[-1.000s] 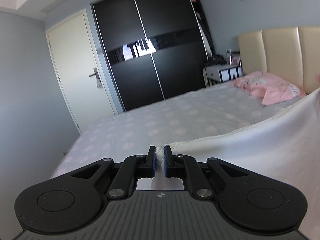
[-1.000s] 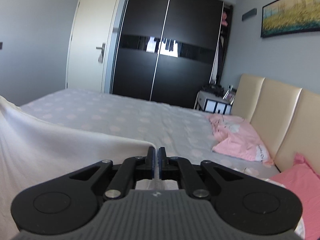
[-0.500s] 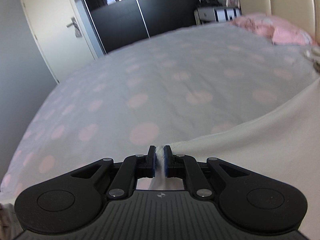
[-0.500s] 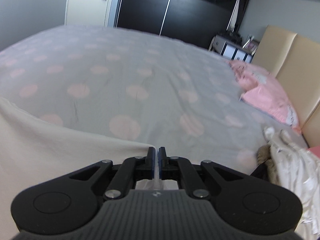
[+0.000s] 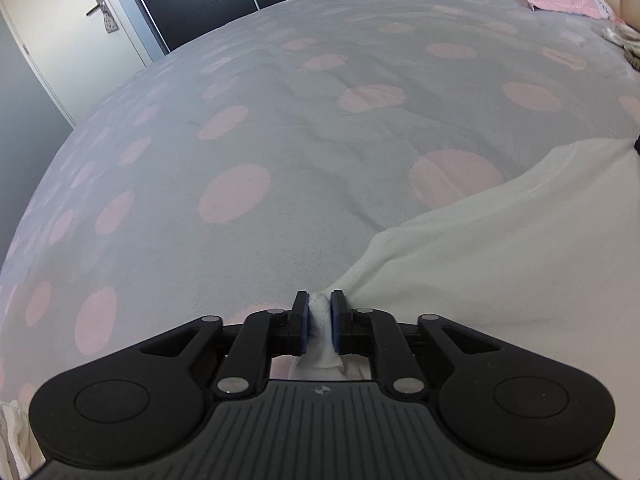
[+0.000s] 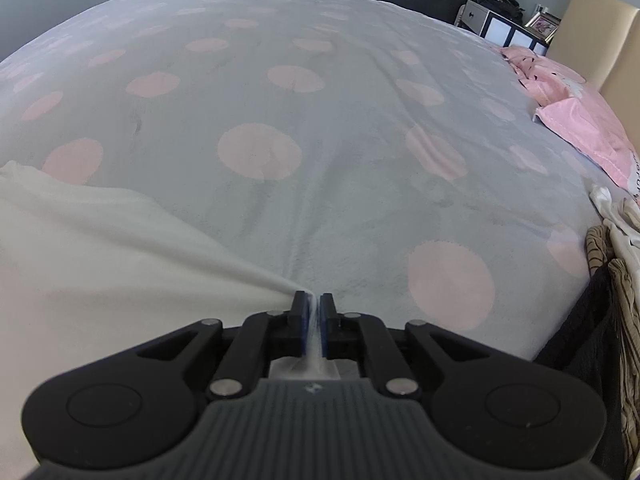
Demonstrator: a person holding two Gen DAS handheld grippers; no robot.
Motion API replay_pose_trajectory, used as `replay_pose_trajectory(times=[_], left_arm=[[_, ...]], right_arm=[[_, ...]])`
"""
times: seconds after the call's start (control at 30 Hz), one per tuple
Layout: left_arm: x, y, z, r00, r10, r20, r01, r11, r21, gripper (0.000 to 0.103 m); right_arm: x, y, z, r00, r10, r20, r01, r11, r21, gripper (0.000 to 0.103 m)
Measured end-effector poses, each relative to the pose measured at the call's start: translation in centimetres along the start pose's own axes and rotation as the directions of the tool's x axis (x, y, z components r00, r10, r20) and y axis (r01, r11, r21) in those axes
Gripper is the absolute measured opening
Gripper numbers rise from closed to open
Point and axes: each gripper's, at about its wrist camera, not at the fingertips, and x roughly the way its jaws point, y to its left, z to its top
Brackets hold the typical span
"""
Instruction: Fold clothes
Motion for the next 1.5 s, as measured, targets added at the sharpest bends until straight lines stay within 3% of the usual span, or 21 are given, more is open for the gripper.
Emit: replay_pose_trajectory(times=[0.03, 0.07, 0.1, 0.17, 0.37, 0.6, 0.8, 0.97, 1.17, 1.27, 1.37, 1.4, 1.5], left_arm=[[-0.4, 0.2, 0.1, 1.0, -0.019, 0.007, 0.019, 1.0, -0.009, 0.023], [-0.7, 0.5, 0.3, 0.999, -0.037, 0.015, 0.037, 0.999, -0.018, 0.032], [-1.0, 0.7, 0.4, 0.999, -0.045, 0.029, 0.046, 0.999, -0.027, 0.035], [-1.8, 1.2, 0.8, 0.998, -0.05, 0.046, 0.052, 0.997, -0.049, 0.043], [-5.0, 2.1, 1.2, 0.997, -0.05, 0.063, 0.057, 0.992, -0.11, 0.044], [-10.6, 0.7, 0.7, 0.998, -0.025, 0.055, 0.03, 0.996, -0.085, 0.046], [-16.6, -1.2, -3.1, 0.997, -0.036, 0.068, 0.041, 0.996, -0.074, 0.05], [-20.3, -3.0, -8.3, 0.998, -0.046, 0.054, 0.05, 0.996, -0.069, 0.05], [-21.8, -2.9, -14.9, 1.0, -0.001, -0.024, -0.002, 0.994, -0.112, 0.05], [-21.5, -2.1, -18.1, 0.996, -0.016, -0.089, -0.001, 0.983, -0.186, 0.05], [-21.1, -1.9, -20.1, 0.987, -0.058, -0.152, 0.022, 0.972, -0.232, 0.05], [-21.0, -2.0, -20.4, 0.985, -0.056, -0.165, 0.018, 0.975, -0.222, 0.05], [-21.0, -2.2, -21.1, 0.981, -0.019, -0.194, -0.021, 0.979, -0.202, 0.05]], right_arm=[[-0.4, -0.2, 0.1, 1.0, 0.009, 0.005, -0.009, 1.0, 0.004, 0.018], [-0.7, -0.4, 0.2, 1.0, 0.018, 0.009, -0.018, 1.0, 0.008, 0.034], [-1.1, -0.6, 0.4, 1.0, 0.026, 0.014, -0.027, 1.0, 0.011, 0.04], [-2.1, -1.0, 0.5, 0.999, 0.036, 0.028, -0.036, 0.999, 0.021, 0.04], [-5.7, -1.8, -0.1, 0.999, 0.03, 0.019, -0.031, 0.999, 0.043, 0.041], [-12.4, -0.7, -3.4, 0.998, 0.054, -0.022, -0.054, 0.998, 0.017, 0.041], [-19.1, 2.2, -9.9, 0.989, 0.128, -0.072, -0.129, 0.992, -0.003, 0.041], [-22.9, 6.3, -18.1, 0.973, 0.176, -0.147, -0.185, 0.982, -0.048, 0.041], [-24.5, 9.6, -25.4, 0.967, 0.118, -0.227, -0.161, 0.97, -0.182, 0.047], [-24.5, 9.7, -27.6, 0.966, 0.068, -0.25, -0.127, 0.966, -0.227, 0.039], [-24.7, 8.8, -28.0, 0.966, 0.064, -0.252, -0.119, 0.971, -0.208, 0.01], [-24.8, 8.5, -28.0, 0.966, 0.064, -0.25, -0.117, 0.973, -0.2, 0.004], [-25.5, 7.5, -27.7, 0.969, 0.067, -0.239, -0.111, 0.978, -0.175, 0.001]])
